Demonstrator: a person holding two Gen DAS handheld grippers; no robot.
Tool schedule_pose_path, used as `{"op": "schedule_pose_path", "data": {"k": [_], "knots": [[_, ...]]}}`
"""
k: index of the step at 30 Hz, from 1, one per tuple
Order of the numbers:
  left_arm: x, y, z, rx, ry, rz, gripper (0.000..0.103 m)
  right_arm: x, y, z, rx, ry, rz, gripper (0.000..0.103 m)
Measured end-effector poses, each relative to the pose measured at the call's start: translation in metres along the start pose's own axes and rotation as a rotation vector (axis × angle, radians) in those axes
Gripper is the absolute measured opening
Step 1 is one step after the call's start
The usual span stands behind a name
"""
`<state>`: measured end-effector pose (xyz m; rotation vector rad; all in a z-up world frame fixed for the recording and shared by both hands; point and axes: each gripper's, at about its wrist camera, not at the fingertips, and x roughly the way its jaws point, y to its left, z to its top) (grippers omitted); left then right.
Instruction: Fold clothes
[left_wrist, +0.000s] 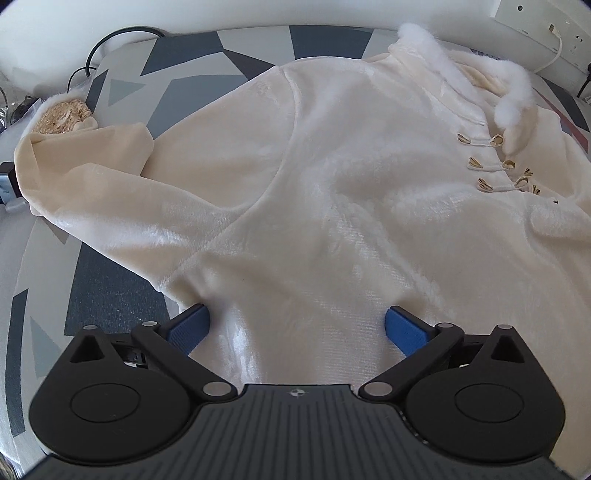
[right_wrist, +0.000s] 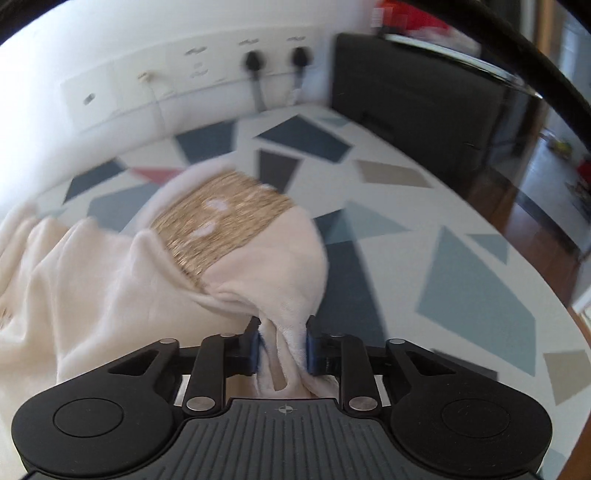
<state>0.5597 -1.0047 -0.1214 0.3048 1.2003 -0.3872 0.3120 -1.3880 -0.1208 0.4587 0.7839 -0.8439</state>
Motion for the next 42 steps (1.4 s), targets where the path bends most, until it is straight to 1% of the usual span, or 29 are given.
{"op": "schedule_pose_path", "data": {"k": [2, 4, 5, 6, 7, 8, 9, 11, 13, 14, 16, 17, 20, 22, 23, 24, 25, 27, 28, 29, 30, 31, 32, 33, 34, 37, 39, 41, 42], "knots": [[-0.001, -0.001, 0.001, -0.005, 0.005, 0.003, 0.103, 0.0, -0.02, 0.006, 0.072, -0.05, -0.09, 0.018], [-0.001, -0.001, 0.001, -0.009, 0.004, 0.004, 0.103, 0.003, -0.046, 0.014, 0.166, -0.075, -0.15, 0.019], [-0.002, -0.002, 0.0, -0.011, 0.003, 0.004, 0.103, 0.006, -0.057, 0.017, 0.212, -0.059, -0.145, 0.02], [-0.002, -0.002, 0.0, -0.012, 0.0, 0.005, 0.103, 0.01, -0.064, 0.02, 0.24, -0.029, -0.131, 0.029], [-0.003, -0.003, 0.0, -0.014, -0.002, 0.006, 0.103, 0.012, -0.067, 0.023, 0.259, 0.008, -0.128, 0.043], [-0.003, -0.002, 0.0, -0.016, -0.002, 0.006, 0.103, 0.01, -0.066, 0.025, 0.274, 0.018, -0.145, 0.049], [-0.003, -0.002, 0.0, -0.018, -0.002, 0.006, 0.103, 0.004, -0.061, 0.026, 0.279, -0.003, -0.16, 0.057], [-0.002, -0.001, -0.001, -0.021, -0.002, 0.005, 0.103, -0.011, -0.048, 0.027, 0.258, -0.072, -0.142, 0.059], [-0.002, -0.001, -0.001, -0.023, -0.004, 0.005, 0.103, -0.024, -0.032, 0.032, 0.232, -0.144, -0.078, 0.061], [-0.002, -0.001, -0.001, -0.024, -0.005, 0.005, 0.103, -0.026, -0.022, 0.036, 0.202, -0.162, -0.018, 0.06], [-0.002, -0.001, -0.001, -0.027, -0.009, 0.005, 0.103, -0.025, 0.006, 0.046, 0.105, -0.158, 0.107, 0.059], [-0.001, 0.0, -0.001, -0.028, -0.011, 0.005, 0.103, -0.022, 0.024, 0.051, 0.041, -0.15, 0.169, 0.058], [-0.002, -0.001, -0.002, -0.029, -0.019, 0.004, 0.103, -0.01, 0.081, 0.063, -0.097, -0.099, 0.346, 0.057], [-0.002, -0.001, -0.003, -0.028, -0.025, 0.003, 0.103, 0.001, 0.115, 0.073, -0.1, -0.029, 0.477, 0.056], [-0.002, -0.001, -0.004, -0.027, -0.029, 0.003, 0.103, 0.011, 0.13, 0.08, -0.084, 0.012, 0.52, 0.056], [-0.003, -0.002, -0.005, -0.027, -0.033, 0.003, 0.103, 0.019, 0.144, 0.085, -0.069, 0.044, 0.539, 0.057], [-0.003, -0.002, -0.005, -0.027, -0.035, 0.003, 0.103, 0.029, 0.16, 0.09, -0.057, 0.083, 0.548, 0.057], [-0.003, -0.002, -0.006, -0.027, -0.039, 0.003, 0.103, 0.047, 0.186, 0.099, -0.054, 0.157, 0.525, 0.055], [-0.003, -0.002, -0.006, -0.026, -0.042, 0.002, 0.103, 0.056, 0.195, 0.104, -0.053, 0.196, 0.514, 0.052], [-0.004, -0.002, -0.006, -0.025, -0.045, 0.002, 0.103, 0.062, 0.204, 0.106, -0.058, 0.221, 0.514, 0.051], [-0.004, -0.001, -0.007, -0.025, -0.048, 0.001, 0.103, 0.067, 0.212, 0.108, -0.07, 0.238, 0.504, 0.046], [-0.004, -0.001, -0.007, -0.024, -0.052, 0.001, 0.103, 0.072, 0.22, 0.109, -0.091, 0.245, 0.469, 0.028], [-0.004, 0.0, -0.007, -0.023, -0.054, 0.0, 0.103, 0.077, 0.225, 0.109, -0.109, 0.249, 0.44, 0.021], [-0.004, 0.0, -0.008, -0.024, -0.058, 0.0, 0.103, 0.082, 0.23, 0.11, -0.127, 0.251, 0.411, 0.016], [-0.004, 0.0, -0.008, -0.024, -0.061, 0.0, 0.103, 0.086, 0.231, 0.109, -0.133, 0.237, 0.412, 0.014], [-0.003, 0.0, -0.007, -0.028, -0.067, 0.001, 0.103, 0.091, 0.242, 0.114, -0.167, 0.19, 0.414, 0.012], [-0.003, -0.001, -0.005, -0.032, -0.07, 0.002, 0.103, 0.098, 0.251, 0.119, -0.171, 0.196, 0.414, 0.012], [-0.002, -0.002, -0.002, -0.037, -0.072, 0.005, 0.103, 0.106, 0.259, 0.125, -0.187, 0.205, 0.412, 0.015], [-0.002, -0.001, -0.001, -0.038, -0.071, 0.005, 0.103, 0.105, 0.263, 0.126, -0.212, 0.213, 0.414, 0.022]]}}
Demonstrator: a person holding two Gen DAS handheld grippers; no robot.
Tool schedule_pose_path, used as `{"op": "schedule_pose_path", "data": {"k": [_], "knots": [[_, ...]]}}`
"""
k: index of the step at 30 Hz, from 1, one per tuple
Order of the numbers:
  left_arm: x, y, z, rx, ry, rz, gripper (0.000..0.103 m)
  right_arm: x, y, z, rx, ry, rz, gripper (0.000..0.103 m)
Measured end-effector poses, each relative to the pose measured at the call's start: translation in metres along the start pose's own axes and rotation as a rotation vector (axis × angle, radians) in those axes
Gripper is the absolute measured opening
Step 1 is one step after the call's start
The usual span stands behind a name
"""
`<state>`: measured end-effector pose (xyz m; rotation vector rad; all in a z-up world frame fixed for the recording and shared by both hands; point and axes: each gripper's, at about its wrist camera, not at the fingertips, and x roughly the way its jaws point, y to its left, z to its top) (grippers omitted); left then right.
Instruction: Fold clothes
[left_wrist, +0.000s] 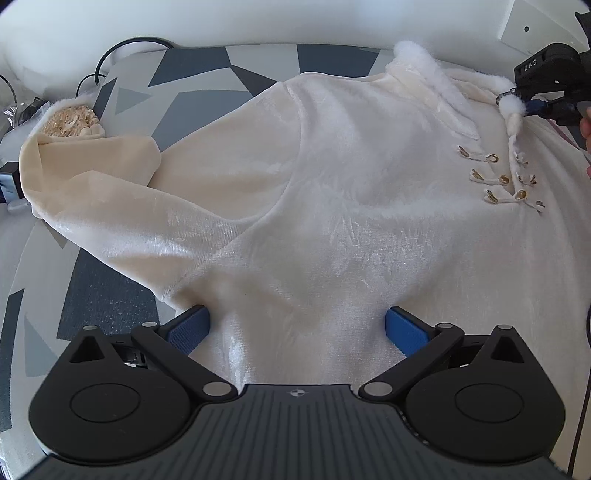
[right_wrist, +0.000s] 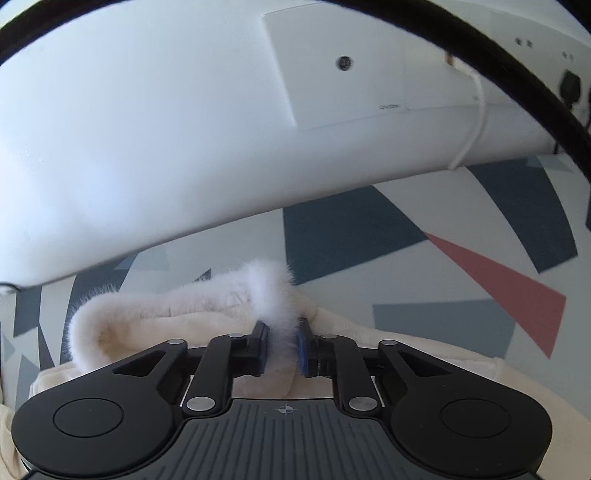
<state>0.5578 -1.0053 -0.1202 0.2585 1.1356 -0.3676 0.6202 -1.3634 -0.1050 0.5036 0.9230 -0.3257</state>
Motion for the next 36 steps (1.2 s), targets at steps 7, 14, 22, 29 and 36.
{"op": "schedule_pose_path", "data": {"k": [7, 14, 22, 29, 36], "knots": [[0.001, -0.001, 0.003, -0.001, -0.002, -0.002, 0.103, -0.041, 0.016, 0.001, -0.118, -0.043, 0.221, 0.042], [0.0, -0.001, 0.002, -0.002, -0.007, -0.002, 0.103, -0.055, 0.036, -0.029, -0.313, -0.034, 0.217, 0.043], [0.001, 0.0, 0.003, -0.006, -0.005, 0.001, 0.103, -0.019, 0.095, -0.052, -0.513, 0.029, 0.221, 0.021], [0.001, -0.001, 0.002, -0.004, -0.012, -0.001, 0.103, 0.001, 0.092, -0.039, -0.436, -0.082, -0.052, 0.01], [0.001, -0.001, 0.001, -0.008, -0.023, -0.002, 0.103, -0.058, 0.06, -0.057, -0.288, -0.198, 0.108, 0.093]]}}
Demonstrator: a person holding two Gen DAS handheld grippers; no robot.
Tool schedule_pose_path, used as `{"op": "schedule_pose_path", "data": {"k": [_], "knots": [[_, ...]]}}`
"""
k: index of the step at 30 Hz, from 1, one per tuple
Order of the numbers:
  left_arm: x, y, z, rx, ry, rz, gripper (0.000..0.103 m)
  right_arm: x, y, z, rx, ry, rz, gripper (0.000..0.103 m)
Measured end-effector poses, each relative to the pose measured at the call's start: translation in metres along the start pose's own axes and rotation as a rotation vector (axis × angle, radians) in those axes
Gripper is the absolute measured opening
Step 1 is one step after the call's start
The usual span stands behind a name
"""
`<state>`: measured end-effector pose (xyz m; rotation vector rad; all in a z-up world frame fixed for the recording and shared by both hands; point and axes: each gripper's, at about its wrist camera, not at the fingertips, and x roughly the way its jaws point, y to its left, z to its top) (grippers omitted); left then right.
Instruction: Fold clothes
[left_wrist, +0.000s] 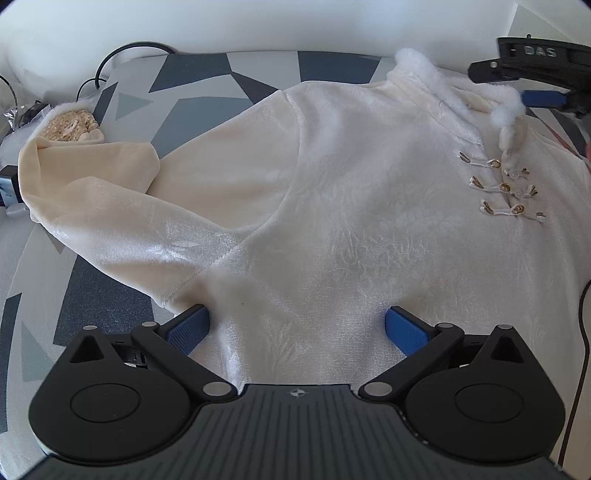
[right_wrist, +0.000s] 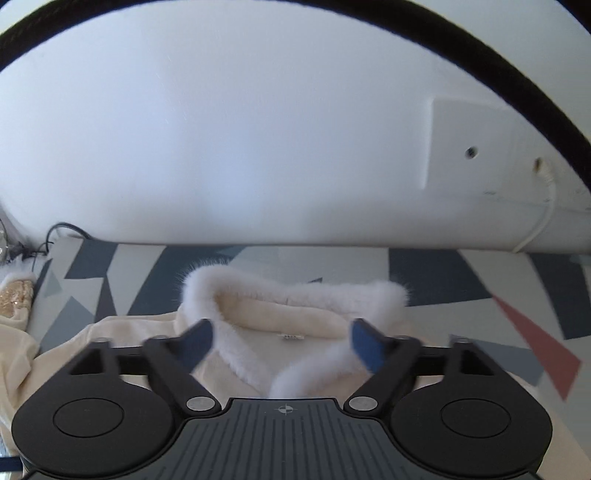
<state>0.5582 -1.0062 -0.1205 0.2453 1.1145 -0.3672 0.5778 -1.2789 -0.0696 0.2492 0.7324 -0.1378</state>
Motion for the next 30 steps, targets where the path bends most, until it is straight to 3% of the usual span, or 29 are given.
{"op": "schedule_pose_path", "data": {"k": [1, 4, 8, 12, 14, 17, 24, 30], "knots": [[0.0, 0.0, 0.0, -0.002, 0.0, 0.001, 0.103, -0.011, -0.003, -0.006, 0.008, -0.013, -0.006, 0.101], [0.0, -0.001, -0.001, -0.004, -0.004, 0.002, 0.103, -0.039, -0.011, -0.025, 0.071, -0.019, -0.023, 0.102], [0.0, 0.0, -0.002, -0.006, -0.007, 0.001, 0.103, -0.054, -0.024, -0.061, 0.122, 0.093, -0.026, 0.102], [0.0, -0.001, -0.001, -0.011, -0.004, 0.003, 0.103, -0.056, -0.026, -0.102, 0.072, 0.189, -0.119, 0.102], [0.0, -0.001, -0.001, -0.012, -0.005, 0.004, 0.103, -0.056, -0.021, -0.112, 0.012, 0.177, -0.161, 0.102], [0.0, -0.001, -0.002, -0.007, -0.009, 0.004, 0.103, -0.053, -0.017, -0.116, -0.037, 0.169, -0.184, 0.102], [-0.001, 0.001, -0.005, 0.002, -0.025, 0.001, 0.103, -0.044, -0.009, -0.112, 0.024, 0.176, -0.244, 0.102], [-0.002, 0.001, -0.008, -0.001, -0.047, 0.002, 0.103, -0.04, -0.011, -0.107, -0.026, 0.204, -0.205, 0.102]]}}
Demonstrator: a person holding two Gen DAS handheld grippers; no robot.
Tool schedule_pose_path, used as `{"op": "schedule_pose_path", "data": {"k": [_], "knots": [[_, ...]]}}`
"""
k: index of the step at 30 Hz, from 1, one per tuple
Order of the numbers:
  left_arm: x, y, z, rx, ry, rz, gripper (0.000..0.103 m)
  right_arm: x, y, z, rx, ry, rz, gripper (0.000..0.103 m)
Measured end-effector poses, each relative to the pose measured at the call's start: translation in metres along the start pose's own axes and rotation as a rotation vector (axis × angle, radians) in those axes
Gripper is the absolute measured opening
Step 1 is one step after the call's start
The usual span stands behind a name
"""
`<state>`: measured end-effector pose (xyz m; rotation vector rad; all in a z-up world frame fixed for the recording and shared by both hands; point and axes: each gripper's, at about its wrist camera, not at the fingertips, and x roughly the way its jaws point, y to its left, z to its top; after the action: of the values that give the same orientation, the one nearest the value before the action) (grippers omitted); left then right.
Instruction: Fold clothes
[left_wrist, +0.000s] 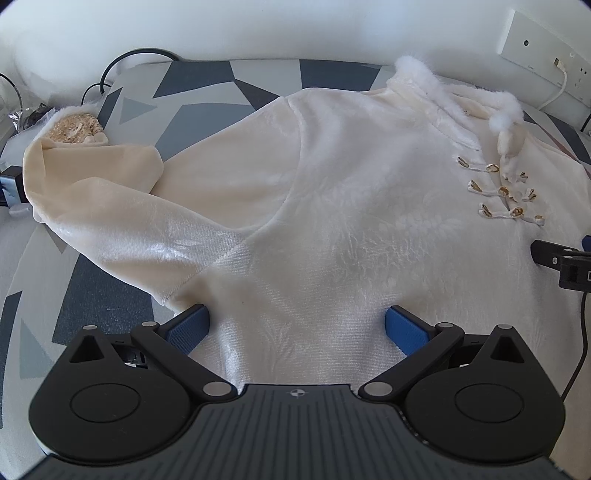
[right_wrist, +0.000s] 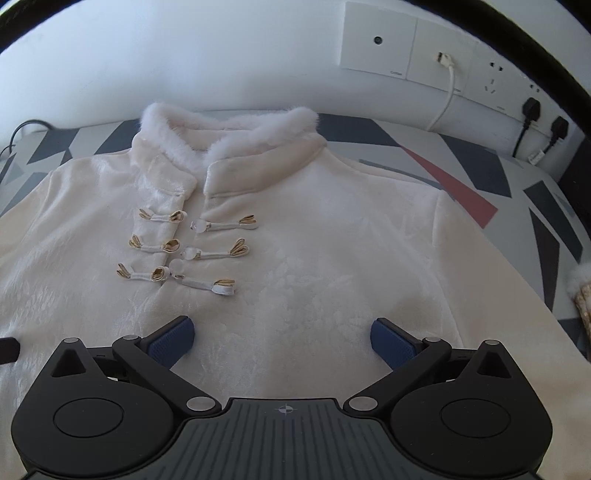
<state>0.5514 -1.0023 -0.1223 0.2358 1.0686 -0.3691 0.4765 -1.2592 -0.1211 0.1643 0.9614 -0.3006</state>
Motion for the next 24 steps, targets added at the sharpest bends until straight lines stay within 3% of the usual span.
{"op": "schedule_pose_path", "data": {"k": [15, 24], "knots": [[-0.0022, 0.0023, 0.0005, 0.038, -0.018, -0.016, 0.103, 0.0011, -0.0004, 0.003, -0.018, 0.021, 0.014, 0.102], [-0.004, 0.0036, -0.0086, 0.033, -0.072, -0.021, 0.103, 0.0004, -0.0005, 0.0029, -0.017, 0.019, 0.014, 0.102]]}}
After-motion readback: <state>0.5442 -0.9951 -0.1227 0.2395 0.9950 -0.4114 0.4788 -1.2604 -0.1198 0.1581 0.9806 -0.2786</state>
